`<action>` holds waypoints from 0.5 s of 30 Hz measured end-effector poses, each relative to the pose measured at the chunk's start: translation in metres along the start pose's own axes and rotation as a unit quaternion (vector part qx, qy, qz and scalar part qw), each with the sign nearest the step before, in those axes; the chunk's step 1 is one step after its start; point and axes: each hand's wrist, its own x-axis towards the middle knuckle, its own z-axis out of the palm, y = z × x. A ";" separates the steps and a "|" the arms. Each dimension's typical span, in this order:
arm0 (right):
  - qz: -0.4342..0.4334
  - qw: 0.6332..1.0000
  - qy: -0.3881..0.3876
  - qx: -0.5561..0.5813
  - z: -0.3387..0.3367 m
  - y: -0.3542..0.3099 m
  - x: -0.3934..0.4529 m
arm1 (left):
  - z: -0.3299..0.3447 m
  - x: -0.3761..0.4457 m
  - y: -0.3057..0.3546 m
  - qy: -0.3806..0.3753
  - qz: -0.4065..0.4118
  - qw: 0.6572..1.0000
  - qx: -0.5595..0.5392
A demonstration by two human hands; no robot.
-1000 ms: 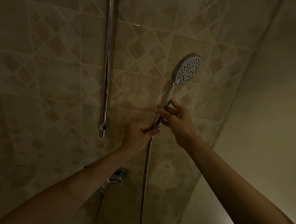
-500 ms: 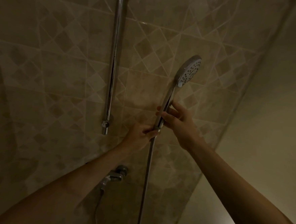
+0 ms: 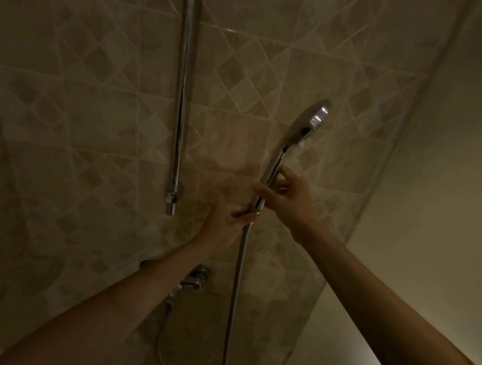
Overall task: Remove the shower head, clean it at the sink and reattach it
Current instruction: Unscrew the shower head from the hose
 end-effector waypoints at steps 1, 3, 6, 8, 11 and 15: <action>-0.001 1.000 -0.016 0.011 -0.002 0.000 -0.001 | -0.001 0.000 0.002 0.005 0.003 1.000 -0.001; 0.010 0.996 -0.057 0.073 -0.008 0.003 -0.002 | -0.002 -0.001 0.005 0.002 0.005 1.000 -0.007; 0.027 0.991 -0.052 0.122 -0.012 0.002 -0.005 | 0.001 -0.002 0.012 0.003 0.008 1.000 -0.006; 0.007 0.998 -0.019 0.060 -0.006 -0.002 -0.006 | 0.005 -0.003 0.015 0.021 0.008 1.000 -0.008; -0.002 0.998 0.050 -0.030 0.001 -0.006 -0.005 | 0.009 -0.002 0.017 0.031 0.007 1.000 -0.001; 0.006 0.999 0.020 0.034 -0.007 -0.001 -0.005 | 0.008 -0.005 0.017 0.041 0.017 0.999 0.009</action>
